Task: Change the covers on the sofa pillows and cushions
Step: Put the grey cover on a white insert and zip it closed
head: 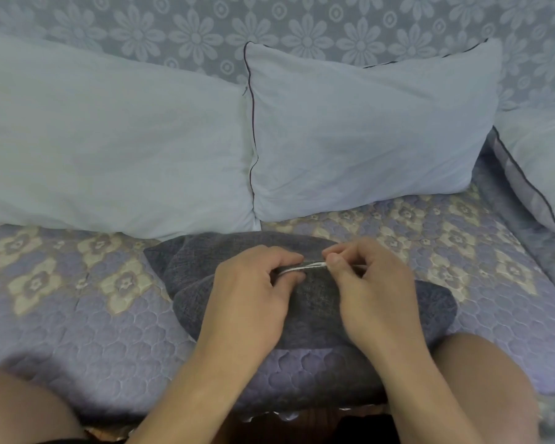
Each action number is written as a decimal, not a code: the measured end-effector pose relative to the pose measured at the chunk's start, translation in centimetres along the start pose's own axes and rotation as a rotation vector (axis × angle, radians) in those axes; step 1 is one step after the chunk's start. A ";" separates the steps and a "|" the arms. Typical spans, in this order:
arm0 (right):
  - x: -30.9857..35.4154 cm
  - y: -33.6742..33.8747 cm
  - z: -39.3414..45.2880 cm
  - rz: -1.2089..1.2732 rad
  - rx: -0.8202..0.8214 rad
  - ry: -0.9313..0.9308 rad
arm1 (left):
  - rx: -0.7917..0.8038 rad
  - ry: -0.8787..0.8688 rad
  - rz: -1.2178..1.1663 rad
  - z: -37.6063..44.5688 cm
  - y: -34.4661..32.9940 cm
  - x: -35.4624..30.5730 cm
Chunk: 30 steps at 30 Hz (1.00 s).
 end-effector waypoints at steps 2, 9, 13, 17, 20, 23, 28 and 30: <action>-0.1 0.8 0.3 0.005 0.012 -0.064 | -0.007 -0.002 0.043 0.0 0.2 0.1; 1.1 1.2 0.1 0.180 0.174 0.074 | 0.111 -0.115 0.061 0.3 -0.1 -1.7; 0.0 1.8 0.2 0.219 0.363 0.131 | -0.013 -0.051 -0.091 0.4 -0.2 -1.3; -1.8 1.6 0.6 -0.091 0.500 0.232 | 0.020 0.135 -0.253 -0.3 0.0 -0.4; -1.4 1.5 0.6 -0.173 0.299 0.346 | -0.056 0.224 -0.350 -1.3 -0.3 0.8; -1.1 1.4 0.2 -0.195 0.127 0.406 | -0.122 0.160 -0.243 -1.8 -0.4 1.2; -0.8 1.1 0.0 -0.259 0.124 0.476 | -0.017 -0.018 -0.066 -2.0 -0.3 0.1; -0.1 1.7 0.3 -0.327 0.122 0.535 | 0.132 0.031 -0.122 -1.4 -0.4 0.4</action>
Point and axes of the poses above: each hand's wrist, its own z-axis towards the middle knuckle, its own y-axis out of the back of the hand, x = y × z, the point moved 2 cm from there along z, towards the middle knuckle, and after that the axes turned 3 degrees about -z, right-handed, at the moved point
